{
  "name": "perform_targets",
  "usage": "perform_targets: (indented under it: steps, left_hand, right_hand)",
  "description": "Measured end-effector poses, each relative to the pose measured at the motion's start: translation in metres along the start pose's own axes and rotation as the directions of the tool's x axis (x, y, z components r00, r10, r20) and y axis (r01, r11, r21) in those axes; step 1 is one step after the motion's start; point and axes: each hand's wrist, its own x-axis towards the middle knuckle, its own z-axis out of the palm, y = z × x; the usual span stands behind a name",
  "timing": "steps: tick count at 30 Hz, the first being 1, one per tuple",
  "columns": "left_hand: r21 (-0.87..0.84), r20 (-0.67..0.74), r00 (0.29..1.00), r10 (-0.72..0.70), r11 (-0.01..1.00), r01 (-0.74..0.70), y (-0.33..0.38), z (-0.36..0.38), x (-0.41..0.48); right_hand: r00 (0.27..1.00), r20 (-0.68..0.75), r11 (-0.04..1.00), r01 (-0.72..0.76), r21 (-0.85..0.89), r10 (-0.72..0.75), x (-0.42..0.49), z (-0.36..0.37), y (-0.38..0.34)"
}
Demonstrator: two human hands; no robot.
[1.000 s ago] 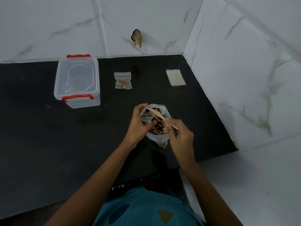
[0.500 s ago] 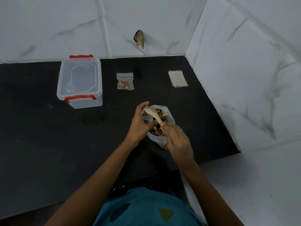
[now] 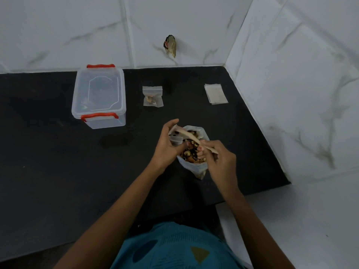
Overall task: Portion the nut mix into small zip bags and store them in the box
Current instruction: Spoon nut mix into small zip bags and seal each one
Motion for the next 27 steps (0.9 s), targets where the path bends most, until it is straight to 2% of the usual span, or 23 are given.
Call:
perform_targets:
  steps: [2, 5, 7, 9, 12, 16, 24, 27]
  left_hand:
    - [-0.001, 0.007, 1.0, -0.008, 1.0, 0.008, -0.002, -0.001, 0.001]
    - [-0.026, 0.013, 1.0, -0.017, 1.0, 0.018, -0.001, -0.003, 0.0]
    - [-0.042, 0.013, 1.0, -0.012, 0.999, 0.012, -0.002, -0.003, 0.0]
    - [-0.043, 0.012, 1.0, -0.011, 0.999, 0.011, -0.003, -0.004, 0.001]
    - [-0.018, 0.011, 1.0, 0.005, 1.0, -0.005, -0.005, -0.004, 0.002]
    - [-0.009, 0.016, 1.0, 0.014, 1.0, -0.014, -0.005, -0.005, 0.001]
    - [-0.011, 0.027, 0.999, 0.02, 1.0, -0.02, -0.003, -0.005, -0.001]
    - [-0.019, 0.034, 0.999, 0.02, 1.0, -0.019, -0.001, -0.007, -0.002]
  right_hand:
    - [0.986, 0.002, 0.981, -0.168, 0.099, 0.168, 0.003, 0.0, -0.004]
    - [0.97, -0.017, 0.958, -0.236, 0.165, 0.242, 0.006, 0.002, -0.007]
    - [0.977, -0.052, 0.967, -0.194, 0.163, 0.205, 0.004, 0.002, -0.01]
    - [0.991, -0.09, 0.99, -0.087, 0.109, 0.098, 0.002, 0.002, -0.01]
    - [0.999, 0.03, 0.999, 0.039, -0.005, -0.038, -0.004, 0.003, -0.007]
    - [0.994, 0.045, 0.994, 0.101, -0.044, -0.099, -0.009, 0.003, 0.0]
    - [0.996, 0.044, 0.994, 0.077, -0.082, -0.074, -0.006, 0.0, 0.001]
    - [1.0, 0.021, 0.999, -0.005, -0.052, 0.006, -0.004, 0.0, 0.001]
